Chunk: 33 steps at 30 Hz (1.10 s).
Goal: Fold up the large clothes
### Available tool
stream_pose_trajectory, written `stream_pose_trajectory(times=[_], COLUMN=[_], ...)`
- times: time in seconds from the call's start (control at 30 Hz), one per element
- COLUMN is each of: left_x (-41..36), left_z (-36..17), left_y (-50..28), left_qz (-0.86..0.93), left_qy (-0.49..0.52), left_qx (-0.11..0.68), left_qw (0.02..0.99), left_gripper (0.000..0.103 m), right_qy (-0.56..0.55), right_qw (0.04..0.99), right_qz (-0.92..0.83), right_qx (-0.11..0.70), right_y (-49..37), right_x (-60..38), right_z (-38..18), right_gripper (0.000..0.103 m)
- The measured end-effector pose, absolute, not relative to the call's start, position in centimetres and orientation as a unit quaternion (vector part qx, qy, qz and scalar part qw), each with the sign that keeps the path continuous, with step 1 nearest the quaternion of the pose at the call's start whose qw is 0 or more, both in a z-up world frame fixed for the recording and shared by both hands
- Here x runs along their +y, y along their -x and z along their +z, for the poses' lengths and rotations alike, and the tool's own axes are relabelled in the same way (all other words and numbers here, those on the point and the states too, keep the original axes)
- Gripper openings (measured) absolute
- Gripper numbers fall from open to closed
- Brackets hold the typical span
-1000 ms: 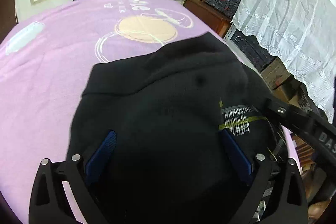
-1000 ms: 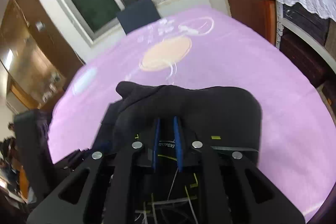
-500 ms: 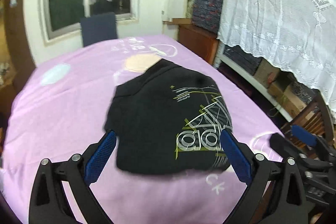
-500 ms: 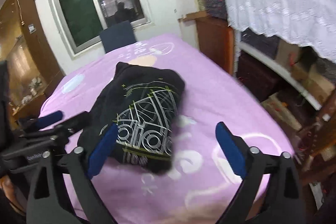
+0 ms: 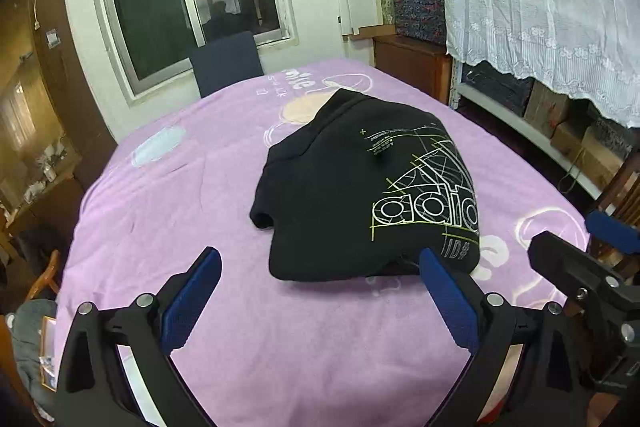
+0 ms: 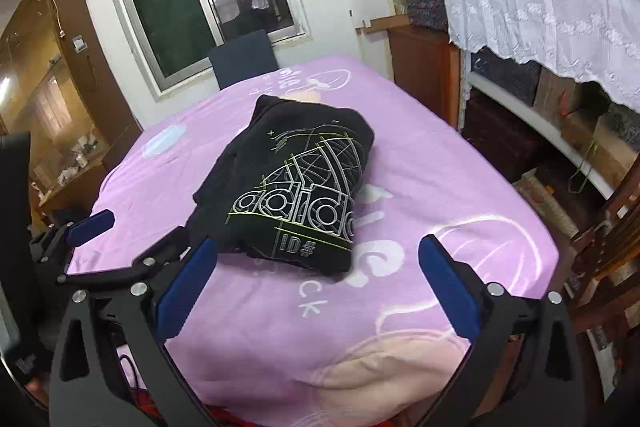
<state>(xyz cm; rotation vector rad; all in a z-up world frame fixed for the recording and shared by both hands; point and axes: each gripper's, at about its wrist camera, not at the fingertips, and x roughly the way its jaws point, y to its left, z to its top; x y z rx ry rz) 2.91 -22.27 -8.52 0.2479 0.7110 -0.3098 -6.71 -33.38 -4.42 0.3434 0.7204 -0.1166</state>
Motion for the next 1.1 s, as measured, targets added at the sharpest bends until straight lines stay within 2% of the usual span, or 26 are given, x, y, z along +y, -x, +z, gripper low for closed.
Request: stream_pose_trajectory(times=[0.5, 1.1], left_x=[-21.4, -21.4], left_z=[-9.6, -9.1], left_y=[-6.7, -6.2], left_qz=[-0.168, -0.165], left_qy=[-0.081, -0.089], left_qx=[0.387, 0.378], left_qw=[0.903, 0.907], left_gripper=[0.1, 0.1], right_qy=[-0.169, -0.149], right_qw=[0.912, 0.916], right_qz=[-0.069, -0.07], right_qx=[0.367, 0.367], right_y=[4.2, 3.9], right_x=[-33.9, -33.1], right_z=[-5.2, -5.0], right_gripper=[0.099, 0.099])
